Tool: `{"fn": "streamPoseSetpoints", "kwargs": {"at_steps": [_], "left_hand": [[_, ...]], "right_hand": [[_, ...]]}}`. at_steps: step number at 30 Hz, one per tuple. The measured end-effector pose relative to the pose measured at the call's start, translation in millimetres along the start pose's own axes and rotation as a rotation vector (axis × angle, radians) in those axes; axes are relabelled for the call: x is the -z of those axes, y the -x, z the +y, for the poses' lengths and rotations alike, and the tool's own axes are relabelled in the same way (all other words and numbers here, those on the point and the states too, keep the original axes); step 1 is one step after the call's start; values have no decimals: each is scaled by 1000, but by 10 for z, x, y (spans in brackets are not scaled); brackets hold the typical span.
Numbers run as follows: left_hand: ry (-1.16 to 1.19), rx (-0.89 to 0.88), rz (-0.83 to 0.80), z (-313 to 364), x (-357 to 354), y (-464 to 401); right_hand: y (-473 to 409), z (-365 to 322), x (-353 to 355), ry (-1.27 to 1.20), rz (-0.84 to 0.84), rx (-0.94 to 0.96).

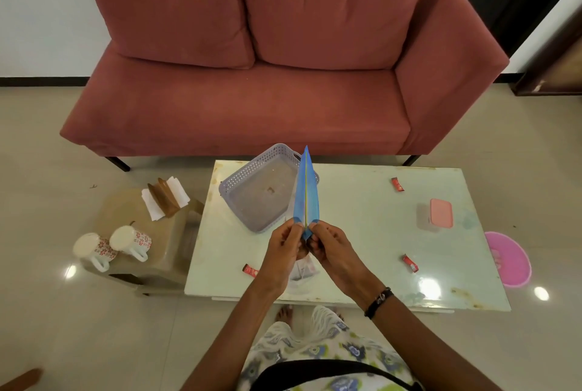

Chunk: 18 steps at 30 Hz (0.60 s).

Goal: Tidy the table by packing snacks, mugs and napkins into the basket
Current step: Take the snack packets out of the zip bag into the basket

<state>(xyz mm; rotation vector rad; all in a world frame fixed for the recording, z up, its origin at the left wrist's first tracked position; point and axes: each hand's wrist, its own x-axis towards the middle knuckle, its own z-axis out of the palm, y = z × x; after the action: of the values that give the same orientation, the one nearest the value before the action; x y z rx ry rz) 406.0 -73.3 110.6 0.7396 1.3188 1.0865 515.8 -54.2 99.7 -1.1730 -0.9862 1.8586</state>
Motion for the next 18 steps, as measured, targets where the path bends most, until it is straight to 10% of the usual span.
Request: {"fn": "streamPoseSetpoints", "kwargs": {"at_steps": [8,18], "left_hand": [[25,-47,17,20,-37,-35],[-101,-15,-112,172,-12,-11]], "right_hand": [[5,-60,-29,-163,74,-45],[-242,-526,127,481,-99,-30]]}}
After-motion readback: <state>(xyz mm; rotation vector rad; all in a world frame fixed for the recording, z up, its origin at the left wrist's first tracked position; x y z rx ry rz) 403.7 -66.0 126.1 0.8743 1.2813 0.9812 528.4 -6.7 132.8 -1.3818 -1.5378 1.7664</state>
